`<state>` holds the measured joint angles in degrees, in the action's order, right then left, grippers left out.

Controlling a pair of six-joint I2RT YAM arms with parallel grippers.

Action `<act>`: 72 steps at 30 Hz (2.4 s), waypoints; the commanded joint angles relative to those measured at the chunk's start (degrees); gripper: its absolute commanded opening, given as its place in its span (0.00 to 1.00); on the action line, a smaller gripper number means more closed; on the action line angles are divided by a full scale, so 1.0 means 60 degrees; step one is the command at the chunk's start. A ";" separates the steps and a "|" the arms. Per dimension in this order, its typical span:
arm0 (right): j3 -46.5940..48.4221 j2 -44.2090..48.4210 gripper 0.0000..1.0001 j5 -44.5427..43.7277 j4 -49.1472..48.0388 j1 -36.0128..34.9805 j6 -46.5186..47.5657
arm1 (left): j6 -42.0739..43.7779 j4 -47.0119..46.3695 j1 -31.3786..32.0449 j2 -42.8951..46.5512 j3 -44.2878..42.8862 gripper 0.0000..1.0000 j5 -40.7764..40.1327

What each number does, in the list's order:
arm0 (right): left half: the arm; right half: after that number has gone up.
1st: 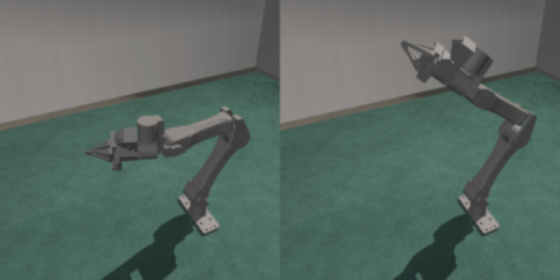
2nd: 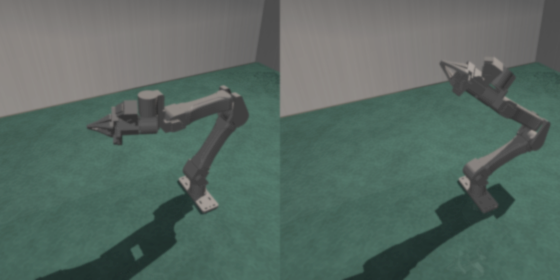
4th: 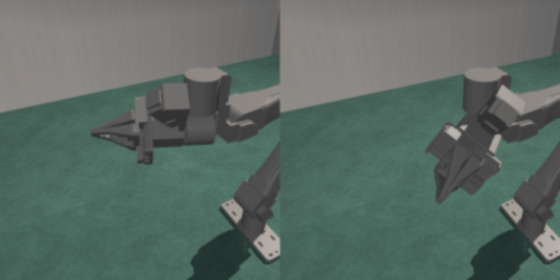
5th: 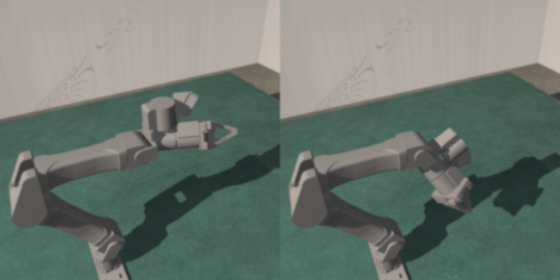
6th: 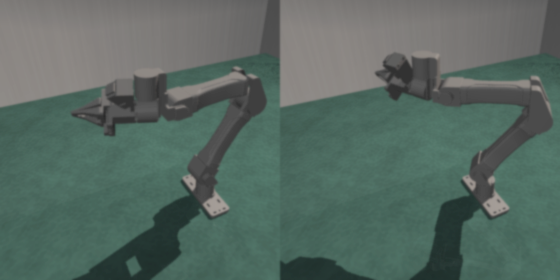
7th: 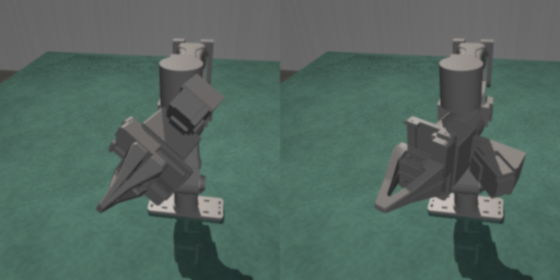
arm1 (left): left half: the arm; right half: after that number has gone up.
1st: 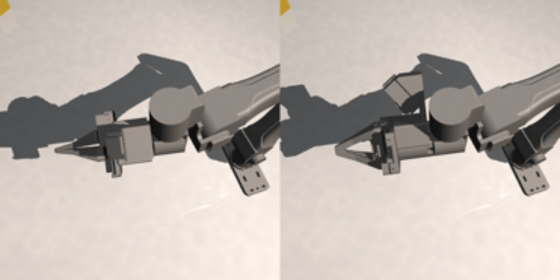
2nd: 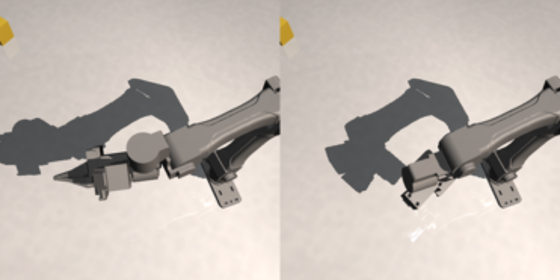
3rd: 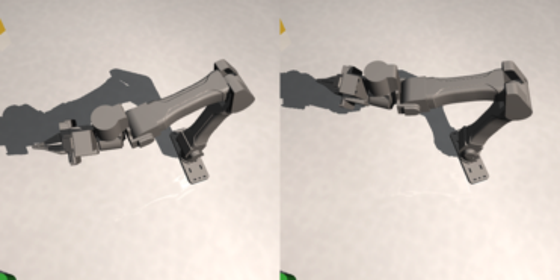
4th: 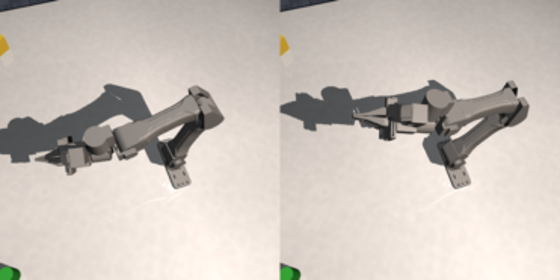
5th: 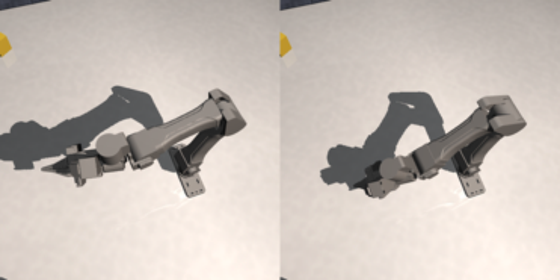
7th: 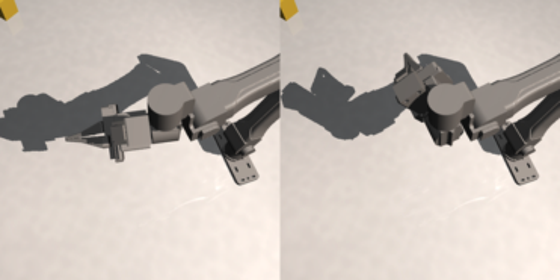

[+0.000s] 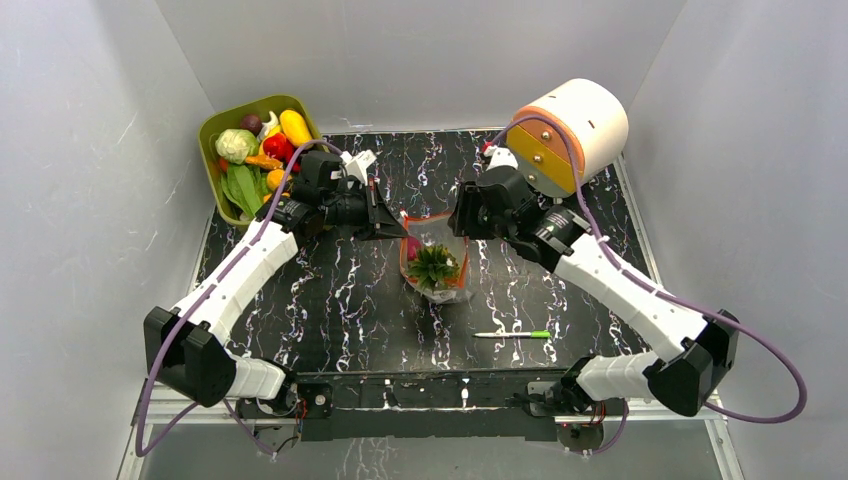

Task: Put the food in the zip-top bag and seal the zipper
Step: Adjust the fake fruit in the zipper food storage bag.

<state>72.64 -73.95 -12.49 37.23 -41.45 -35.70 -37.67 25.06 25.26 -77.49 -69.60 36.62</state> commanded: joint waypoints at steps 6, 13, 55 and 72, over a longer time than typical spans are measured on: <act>0.0249 0.2364 0.62 0.2867 -0.0327 0.0035 0.4215 | -0.0430 -0.1025 -0.0013 0.0104 -0.0323 0.00 0.0482; -0.0644 0.3527 0.69 0.5437 -0.0913 -0.0008 0.5692 | -0.0789 -0.1422 -0.0006 0.0028 -0.0460 0.00 0.0491; -0.1132 0.1776 0.09 -0.0549 -0.2772 -0.3448 0.7373 | -0.0063 -0.0743 -0.0006 0.0440 -0.0626 0.00 0.0467; 0.0891 0.0235 0.00 -0.3373 0.0160 -0.3425 0.3270 | 0.0194 -0.1943 -0.0009 0.1004 -0.0495 0.00 0.1520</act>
<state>72.03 -70.26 -29.02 33.56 -61.87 -10.26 -36.16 17.93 25.26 -74.70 -71.57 41.65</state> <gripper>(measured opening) 0.030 0.009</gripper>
